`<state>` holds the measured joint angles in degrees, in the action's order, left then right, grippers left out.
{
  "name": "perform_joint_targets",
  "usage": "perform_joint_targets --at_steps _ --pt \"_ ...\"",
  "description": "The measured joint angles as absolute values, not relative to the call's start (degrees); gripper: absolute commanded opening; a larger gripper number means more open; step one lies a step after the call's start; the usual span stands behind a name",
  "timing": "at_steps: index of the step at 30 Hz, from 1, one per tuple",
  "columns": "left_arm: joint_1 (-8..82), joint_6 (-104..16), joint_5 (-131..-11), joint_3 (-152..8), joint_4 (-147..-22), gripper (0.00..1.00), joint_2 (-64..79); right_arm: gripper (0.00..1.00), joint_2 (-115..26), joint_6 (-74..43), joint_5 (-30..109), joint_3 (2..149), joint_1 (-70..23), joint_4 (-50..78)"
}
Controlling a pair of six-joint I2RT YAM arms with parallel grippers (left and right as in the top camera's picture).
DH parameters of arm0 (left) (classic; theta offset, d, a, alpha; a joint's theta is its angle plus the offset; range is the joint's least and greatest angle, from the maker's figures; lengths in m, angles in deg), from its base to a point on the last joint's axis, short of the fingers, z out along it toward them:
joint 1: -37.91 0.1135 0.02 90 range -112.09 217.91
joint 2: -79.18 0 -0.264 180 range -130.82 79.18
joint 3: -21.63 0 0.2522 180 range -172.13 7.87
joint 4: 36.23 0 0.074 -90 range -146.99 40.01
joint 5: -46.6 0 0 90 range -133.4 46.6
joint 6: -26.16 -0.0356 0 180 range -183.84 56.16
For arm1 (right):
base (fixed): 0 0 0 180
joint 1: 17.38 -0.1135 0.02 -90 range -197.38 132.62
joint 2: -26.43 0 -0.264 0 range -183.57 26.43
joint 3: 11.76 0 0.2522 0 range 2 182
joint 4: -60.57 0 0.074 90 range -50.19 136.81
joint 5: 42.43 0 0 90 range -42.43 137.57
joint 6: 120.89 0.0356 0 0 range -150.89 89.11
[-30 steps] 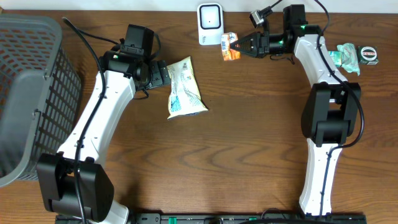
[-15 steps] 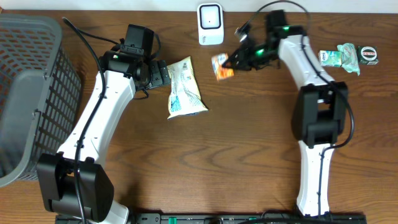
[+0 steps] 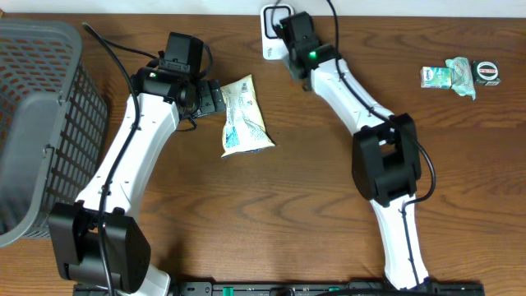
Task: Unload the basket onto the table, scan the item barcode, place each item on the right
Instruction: 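Hold the orange tissue pack in front of the scanner window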
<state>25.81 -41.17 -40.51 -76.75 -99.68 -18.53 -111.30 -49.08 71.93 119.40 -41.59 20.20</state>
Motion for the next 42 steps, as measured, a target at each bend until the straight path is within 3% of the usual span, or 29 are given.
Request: perform_joint_targets --at_steps 7,16,28,37,42 --pt "25.81 -41.17 -40.51 -76.75 -99.68 0.98 -18.53 0.01 -111.28 -58.74 72.85 119.4 -42.83 34.97" --pt "25.81 -41.17 -40.51 -76.75 -99.68 0.98 -18.53 0.01 -111.32 -66.92 59.67 119.4 -42.44 41.57" --pt "25.81 -41.17 -40.53 -76.75 -99.66 0.98 -18.53 0.01 -114.62 -77.52 61.48 119.4 -42.31 46.36" --pt "25.81 -41.14 -40.51 -76.75 -99.68 0.98 -18.53 0.01 -114.36 -71.81 62.64 119.4 -38.4 44.59" --pt "25.81 -41.17 -40.53 -76.75 -99.68 0.98 -18.53 0.01 -111.98 -66.02 62.9 119.38 -31.8 34.69"
